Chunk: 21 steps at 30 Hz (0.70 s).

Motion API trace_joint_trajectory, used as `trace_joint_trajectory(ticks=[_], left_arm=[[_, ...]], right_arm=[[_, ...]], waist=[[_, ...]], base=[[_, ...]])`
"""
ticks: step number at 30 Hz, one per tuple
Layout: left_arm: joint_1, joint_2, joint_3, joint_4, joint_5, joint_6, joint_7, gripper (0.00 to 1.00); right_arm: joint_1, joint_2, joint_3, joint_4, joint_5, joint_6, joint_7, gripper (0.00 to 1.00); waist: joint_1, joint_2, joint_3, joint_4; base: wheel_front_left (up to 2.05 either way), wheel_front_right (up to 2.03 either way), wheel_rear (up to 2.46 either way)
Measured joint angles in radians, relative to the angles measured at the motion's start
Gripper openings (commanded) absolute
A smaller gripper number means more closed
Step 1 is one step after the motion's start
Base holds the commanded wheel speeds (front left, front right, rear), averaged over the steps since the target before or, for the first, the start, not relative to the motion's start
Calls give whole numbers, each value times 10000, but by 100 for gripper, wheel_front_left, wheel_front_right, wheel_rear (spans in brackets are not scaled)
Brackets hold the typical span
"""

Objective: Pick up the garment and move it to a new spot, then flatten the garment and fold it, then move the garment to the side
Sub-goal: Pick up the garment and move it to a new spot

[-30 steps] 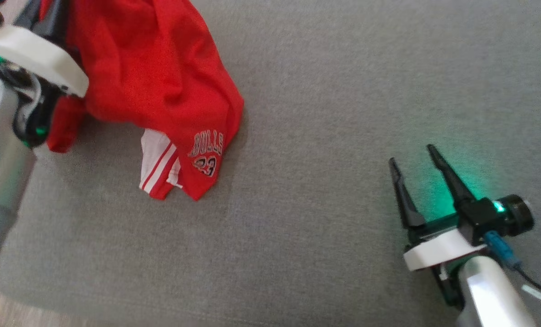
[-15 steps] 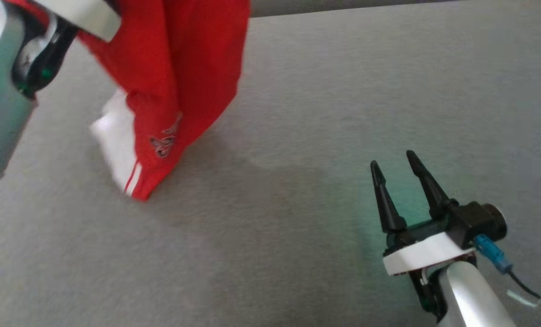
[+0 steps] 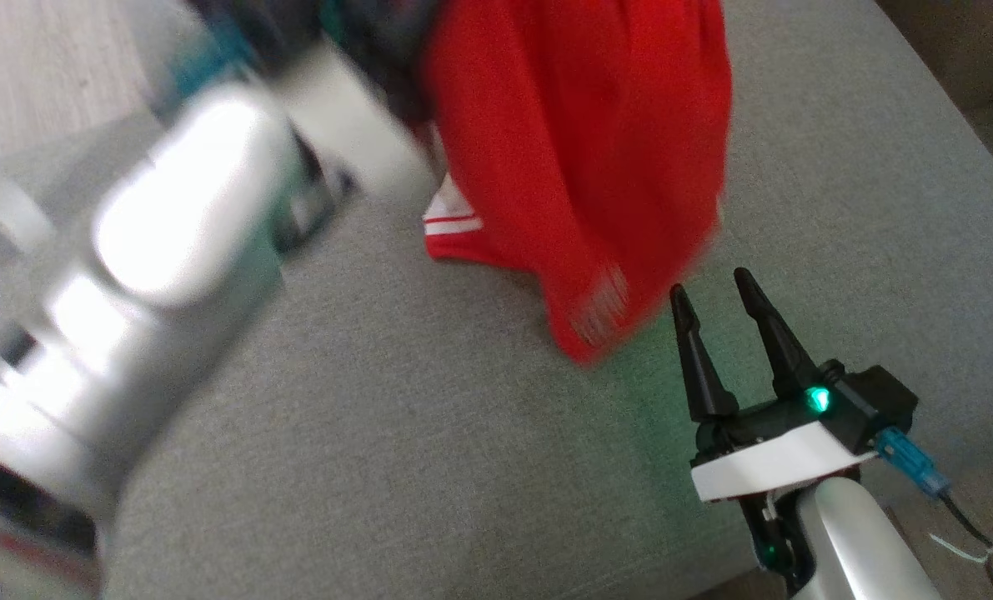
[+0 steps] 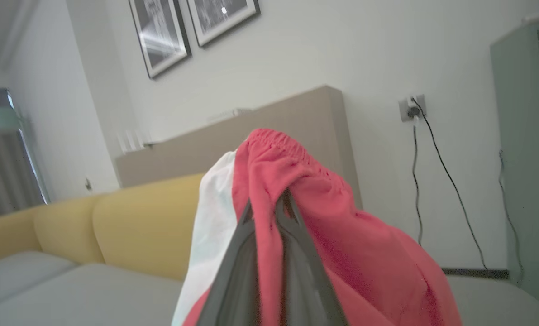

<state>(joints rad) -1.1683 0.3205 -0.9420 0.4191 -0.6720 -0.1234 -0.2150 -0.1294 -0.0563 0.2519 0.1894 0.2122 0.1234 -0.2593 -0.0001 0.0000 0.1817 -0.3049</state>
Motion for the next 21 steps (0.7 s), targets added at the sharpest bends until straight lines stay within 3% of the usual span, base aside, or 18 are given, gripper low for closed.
trace_joint_trajectory(ticks=[3,8,9,10,11,14,21], left_arm=[[1799,-180,-477,194,222,109,-268,0],[4965,-443,-719,431,708,744,-341,0],[5382,-512,-593,330,895,899,-341,9],[5730,-604,-405,230,1049,1024,-343,58],[6019,-719,-171,117,1183,1137,-343,100],[6748,-986,575,-201,1425,1235,-351,100],[7604,-838,1733,-771,2197,1009,-359,100]], right_arm=[[51,6,-15,-6,82,0,0,100],[345,17,-284,-19,77,0,0,100],[414,21,-366,-15,59,0,0,100],[481,27,-460,-12,48,0,0,100],[550,33,-581,-15,33,0,0,100],[805,40,-849,29,-54,0,0,100],[1225,56,-995,153,-307,0,0,100]], waist=[[3,0,128,-35],[2,0,141,268],[1,0,127,359],[1,0,107,462],[1,0,81,573],[1,0,-86,905],[-1,0,-759,1384]], base=[[0,0,0],[0,0,0],[0,0,0],[0,0,0],[0,0,0],[0,0,0],[0,0,0]])
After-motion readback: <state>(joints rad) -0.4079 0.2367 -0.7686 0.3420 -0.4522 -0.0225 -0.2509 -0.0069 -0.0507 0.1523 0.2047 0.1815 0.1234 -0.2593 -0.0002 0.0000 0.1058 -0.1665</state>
